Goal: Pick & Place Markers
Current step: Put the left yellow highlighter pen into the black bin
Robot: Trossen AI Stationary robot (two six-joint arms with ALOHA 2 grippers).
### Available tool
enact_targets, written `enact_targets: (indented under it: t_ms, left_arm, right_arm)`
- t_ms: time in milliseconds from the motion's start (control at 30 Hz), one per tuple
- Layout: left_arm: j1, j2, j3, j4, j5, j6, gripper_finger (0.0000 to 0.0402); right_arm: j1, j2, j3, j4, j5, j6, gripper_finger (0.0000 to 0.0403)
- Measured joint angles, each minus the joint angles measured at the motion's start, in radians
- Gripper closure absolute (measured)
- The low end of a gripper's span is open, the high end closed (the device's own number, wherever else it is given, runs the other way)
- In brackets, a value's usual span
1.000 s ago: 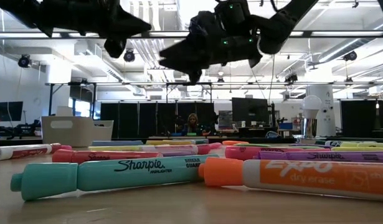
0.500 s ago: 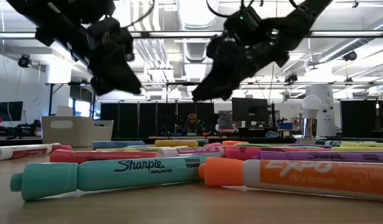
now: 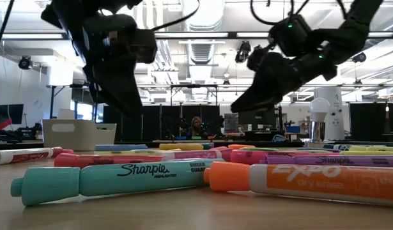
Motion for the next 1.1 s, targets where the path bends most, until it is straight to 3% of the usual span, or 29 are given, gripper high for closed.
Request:
enact_targets:
  t_ms: [133, 233, 433, 733, 1100]
  left_arm:
    - [-0.023, 0.098, 0.09, -0.154, -0.1, -0.07, 0.0266]
    - [-0.019, 0.143, 0.125, -0.187, -0.119, -0.111, 0.0266]
    - [-0.007, 0.189, 0.128, -0.191, -0.059, -0.146, 0.0266]
    - [-0.007, 0.15, 0.131, -0.182, -0.047, -0.164, 0.0266]
    - [0.003, 0.159, 0.128, -0.127, -0.045, -0.415, 0.0266]
  right_arm:
    - [0.002, -0.076, -0.051, 0.0, 0.046, 0.0, 0.0317]
    - [0.005, -0.131, -0.085, -0.001, 0.048, 0.0, 0.0313]
    - [0.007, -0.22, -0.144, 0.0, 0.057, 0.008, 0.0314]
    - [0.007, -0.277, -0.164, 0.005, 0.097, 0.009, 0.0312]
    - [0.007, -0.269, -0.162, 0.004, 0.098, 0.018, 0.0312]
